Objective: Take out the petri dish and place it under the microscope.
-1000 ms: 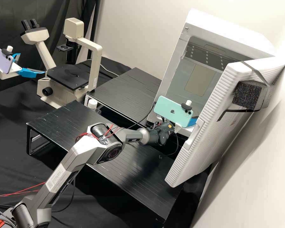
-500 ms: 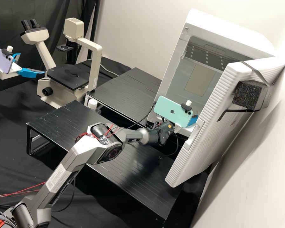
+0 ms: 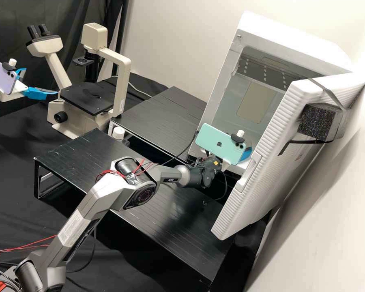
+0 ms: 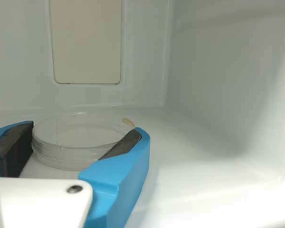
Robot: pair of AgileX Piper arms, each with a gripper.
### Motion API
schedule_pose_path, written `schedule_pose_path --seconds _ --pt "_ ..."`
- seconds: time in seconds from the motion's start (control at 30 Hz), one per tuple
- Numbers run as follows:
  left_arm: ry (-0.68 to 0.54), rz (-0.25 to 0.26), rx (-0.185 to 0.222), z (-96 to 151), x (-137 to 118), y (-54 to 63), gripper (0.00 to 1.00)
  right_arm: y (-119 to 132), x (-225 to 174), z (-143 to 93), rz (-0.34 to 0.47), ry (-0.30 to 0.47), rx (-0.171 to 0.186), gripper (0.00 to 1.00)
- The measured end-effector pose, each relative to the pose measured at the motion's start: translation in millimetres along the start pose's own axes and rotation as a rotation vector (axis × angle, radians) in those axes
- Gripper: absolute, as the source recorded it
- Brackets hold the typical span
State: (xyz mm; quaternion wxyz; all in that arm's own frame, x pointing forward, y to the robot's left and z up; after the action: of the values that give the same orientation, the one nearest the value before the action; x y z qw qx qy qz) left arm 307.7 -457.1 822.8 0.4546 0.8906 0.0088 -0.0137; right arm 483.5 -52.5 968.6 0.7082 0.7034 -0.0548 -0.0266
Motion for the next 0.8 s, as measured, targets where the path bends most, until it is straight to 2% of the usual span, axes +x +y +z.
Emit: schedule_pose_path --seconds 0.3,0.8 --pt "0.000 0.000 0.000 0.0 0.0 0.0 1.00 19.3 -56.4 6.4 0.033 0.028 0.021 0.00" --pt "0.000 0.000 0.000 0.0 0.0 0.0 1.00 2.2 -147.5 18.1 0.053 0.114 0.109 0.00"
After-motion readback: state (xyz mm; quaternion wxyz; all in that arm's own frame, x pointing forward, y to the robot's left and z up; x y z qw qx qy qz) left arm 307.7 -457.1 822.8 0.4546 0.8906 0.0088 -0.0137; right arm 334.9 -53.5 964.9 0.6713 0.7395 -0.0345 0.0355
